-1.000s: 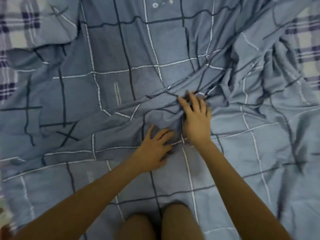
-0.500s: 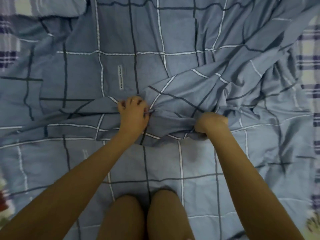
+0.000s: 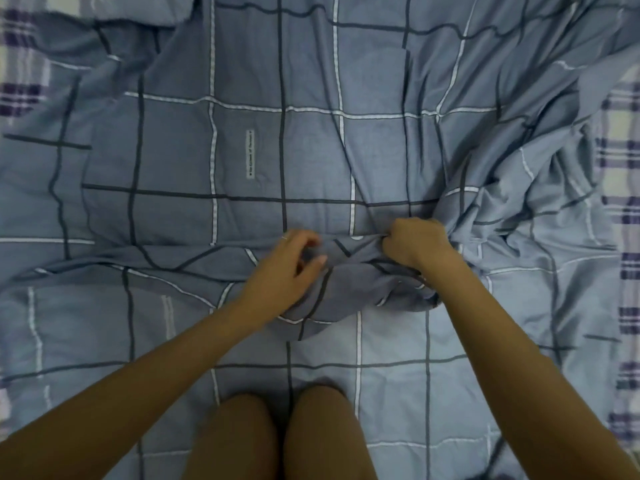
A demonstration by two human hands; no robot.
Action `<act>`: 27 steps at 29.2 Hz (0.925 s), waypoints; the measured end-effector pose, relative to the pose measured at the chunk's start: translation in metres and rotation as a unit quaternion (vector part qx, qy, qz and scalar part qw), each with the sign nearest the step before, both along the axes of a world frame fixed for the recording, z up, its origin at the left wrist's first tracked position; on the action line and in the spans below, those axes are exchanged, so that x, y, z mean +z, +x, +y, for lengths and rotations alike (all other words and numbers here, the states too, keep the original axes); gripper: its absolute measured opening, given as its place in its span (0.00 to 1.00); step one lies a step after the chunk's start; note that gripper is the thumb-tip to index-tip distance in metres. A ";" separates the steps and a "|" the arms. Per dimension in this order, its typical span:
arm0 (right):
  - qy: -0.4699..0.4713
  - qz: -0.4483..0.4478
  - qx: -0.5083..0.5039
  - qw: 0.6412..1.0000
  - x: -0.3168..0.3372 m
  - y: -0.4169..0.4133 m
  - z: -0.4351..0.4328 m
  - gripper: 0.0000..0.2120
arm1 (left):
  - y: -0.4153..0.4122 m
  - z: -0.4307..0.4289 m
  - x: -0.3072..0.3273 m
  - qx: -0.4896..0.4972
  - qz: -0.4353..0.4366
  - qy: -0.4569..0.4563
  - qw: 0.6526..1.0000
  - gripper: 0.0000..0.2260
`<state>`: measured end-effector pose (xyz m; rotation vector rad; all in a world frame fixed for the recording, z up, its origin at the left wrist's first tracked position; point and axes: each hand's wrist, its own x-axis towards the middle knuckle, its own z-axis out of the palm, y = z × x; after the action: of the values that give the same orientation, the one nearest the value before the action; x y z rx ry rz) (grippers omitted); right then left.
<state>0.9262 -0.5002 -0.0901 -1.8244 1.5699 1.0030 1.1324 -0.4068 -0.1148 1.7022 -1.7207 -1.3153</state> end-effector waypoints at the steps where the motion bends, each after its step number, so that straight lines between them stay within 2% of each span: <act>1: 0.020 0.011 -0.018 1.000 0.001 -0.001 -0.001 0.17 | 0.008 -0.009 -0.006 0.041 -0.024 -0.004 0.999 0.11; 3: 0.020 0.002 -0.044 0.999 0.001 0.001 -0.006 0.18 | 0.032 -0.035 -0.020 0.107 -0.108 -0.022 0.988 0.16; 7: -0.124 -0.104 -0.036 0.986 -0.015 0.031 -0.022 0.22 | 0.101 -0.096 -0.044 0.271 -0.247 0.002 0.930 0.33; 10: -0.176 -0.196 -0.091 0.960 -0.031 0.072 -0.027 0.25 | 0.140 -0.125 -0.051 0.353 -0.290 0.047 0.888 0.31; 14: -0.256 -0.244 -0.161 0.921 -0.053 0.111 -0.044 0.27 | 0.162 -0.136 -0.056 0.291 -0.324 0.066 0.898 0.15; 17: -0.318 -0.211 -0.258 0.888 -0.058 0.106 -0.086 0.27 | 0.165 -0.143 -0.057 0.212 -0.360 0.063 0.906 0.12; 19: -0.306 -0.187 -0.324 0.875 -0.065 0.095 -0.116 0.24 | 0.171 -0.143 -0.054 0.218 -0.354 0.040 0.909 0.11; 22: -0.245 -0.220 -0.414 0.848 -0.073 0.080 -0.145 0.21 | 0.185 -0.139 -0.048 0.242 -0.348 -0.015 0.905 0.10; 23: -0.230 -0.226 -0.416 0.850 -0.075 0.077 -0.150 0.21 | 0.192 -0.137 -0.048 0.253 -0.349 -0.023 0.902 0.11; 27: -0.206 -0.174 -0.337 0.902 -0.075 0.076 -0.160 0.17 | 0.205 -0.129 -0.051 0.291 -0.356 -0.013 0.888 0.12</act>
<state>1.0017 -0.6600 -0.1652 -1.3940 2.0510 0.0226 1.3370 -0.5355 -0.1661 2.6095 -1.3101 -0.4056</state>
